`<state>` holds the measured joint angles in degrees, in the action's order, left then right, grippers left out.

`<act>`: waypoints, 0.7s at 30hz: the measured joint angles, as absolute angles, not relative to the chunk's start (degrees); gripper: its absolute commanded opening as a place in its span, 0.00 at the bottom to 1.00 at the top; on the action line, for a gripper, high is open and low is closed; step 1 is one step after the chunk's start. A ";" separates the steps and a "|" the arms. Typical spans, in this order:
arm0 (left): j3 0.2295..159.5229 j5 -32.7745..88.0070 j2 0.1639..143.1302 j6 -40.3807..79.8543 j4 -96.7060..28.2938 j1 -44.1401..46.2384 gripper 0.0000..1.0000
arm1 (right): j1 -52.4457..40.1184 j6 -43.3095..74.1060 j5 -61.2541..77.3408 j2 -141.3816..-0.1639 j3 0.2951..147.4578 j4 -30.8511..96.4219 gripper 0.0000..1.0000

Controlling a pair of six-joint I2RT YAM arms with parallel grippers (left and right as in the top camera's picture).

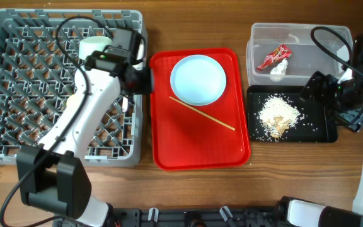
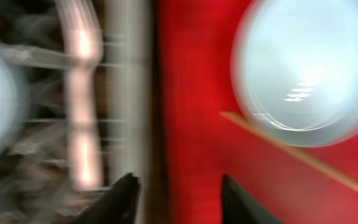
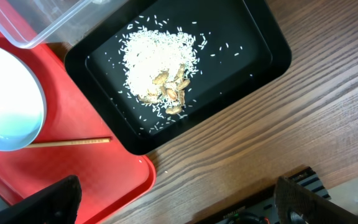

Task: Sort waste into correct bins and load items into the dishwasher rack
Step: 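Reach the left gripper to the wooden chopstick under the plate and grasp it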

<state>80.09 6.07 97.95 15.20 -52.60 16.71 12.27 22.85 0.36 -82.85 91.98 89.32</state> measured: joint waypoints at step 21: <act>80.09 1.43 109.86 49.23 -43.64 42.35 0.47 | 12.27 22.85 0.36 -82.85 91.98 89.30 1.00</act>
<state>80.09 1.43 109.86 49.23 -43.64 42.35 12.27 22.85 0.36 -82.85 91.98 89.30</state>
